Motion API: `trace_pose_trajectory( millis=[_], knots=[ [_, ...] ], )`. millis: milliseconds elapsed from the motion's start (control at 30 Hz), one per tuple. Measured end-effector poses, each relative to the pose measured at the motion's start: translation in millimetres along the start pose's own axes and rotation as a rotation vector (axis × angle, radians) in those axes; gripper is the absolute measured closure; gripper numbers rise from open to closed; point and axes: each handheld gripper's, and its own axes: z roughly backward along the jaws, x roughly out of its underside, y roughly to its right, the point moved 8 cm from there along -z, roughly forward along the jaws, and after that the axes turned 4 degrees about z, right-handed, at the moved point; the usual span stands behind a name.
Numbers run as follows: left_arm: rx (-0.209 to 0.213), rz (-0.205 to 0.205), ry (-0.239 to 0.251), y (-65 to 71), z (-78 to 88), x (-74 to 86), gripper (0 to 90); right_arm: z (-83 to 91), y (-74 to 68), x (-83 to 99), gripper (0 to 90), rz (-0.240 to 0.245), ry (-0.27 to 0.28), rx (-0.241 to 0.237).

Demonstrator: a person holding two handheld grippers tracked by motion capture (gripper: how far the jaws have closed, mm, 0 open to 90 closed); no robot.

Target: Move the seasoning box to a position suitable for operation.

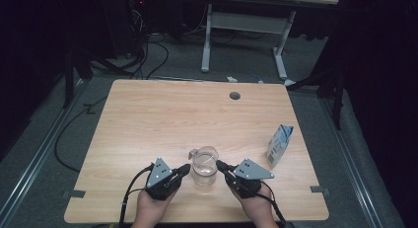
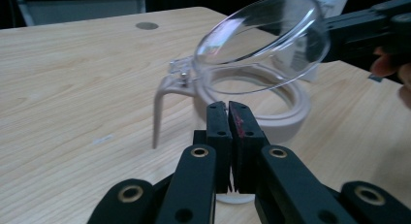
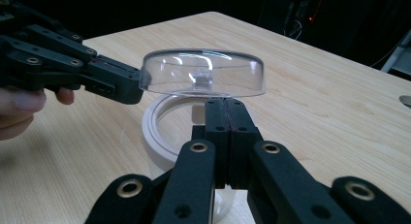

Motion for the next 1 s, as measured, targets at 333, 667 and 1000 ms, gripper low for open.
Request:
trace_pose_trajectory(
  millis=[333, 667, 1000],
  knots=[
    [0.046, 0.009, 0.006, 14.4, -4.9, -3.0, 87.8, -1.8, -4.8, 1.1, 89.8, 0.006, 0.0, -0.016],
    [0.055, 0.03, 0.031, 14.9, -4.7, -6.8, 87.8, -6.3, -4.0, 6.2, 90.0, -0.032, -0.019, -0.015],
    [0.059, 0.053, 0.052, 10.3, -1.4, -10.7, 87.9, -12.4, -7.4, 12.2, 90.0, -0.037, -0.034, -0.017]
  ],
)
